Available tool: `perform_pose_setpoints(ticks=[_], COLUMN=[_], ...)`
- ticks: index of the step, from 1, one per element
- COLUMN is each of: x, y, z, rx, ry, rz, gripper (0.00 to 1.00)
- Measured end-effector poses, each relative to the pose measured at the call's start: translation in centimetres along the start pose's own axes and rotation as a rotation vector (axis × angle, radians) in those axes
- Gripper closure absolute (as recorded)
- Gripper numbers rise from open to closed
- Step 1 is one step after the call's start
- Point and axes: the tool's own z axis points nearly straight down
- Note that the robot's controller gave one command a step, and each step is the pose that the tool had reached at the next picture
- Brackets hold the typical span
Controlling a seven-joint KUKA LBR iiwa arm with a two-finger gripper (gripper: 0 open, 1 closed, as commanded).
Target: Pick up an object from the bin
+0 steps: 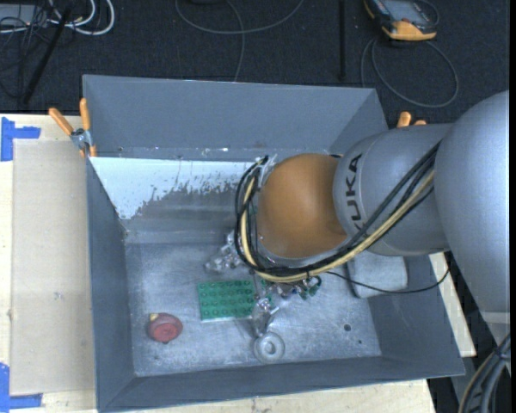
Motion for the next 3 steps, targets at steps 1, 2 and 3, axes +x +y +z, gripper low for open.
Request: perform_pose_setpoints(ticks=[1, 2, 3], x=[-0.4, -0.5, -0.8], y=[-0.1, -0.4, -1.5], z=[-0.4, -11.9, -16.3], rx=[0.002, -0.001, -0.001], ry=[-0.01, 0.009, 0.012], rz=[0.002, -0.01, 0.039], gripper=[1.0, 1.0, 1.0])
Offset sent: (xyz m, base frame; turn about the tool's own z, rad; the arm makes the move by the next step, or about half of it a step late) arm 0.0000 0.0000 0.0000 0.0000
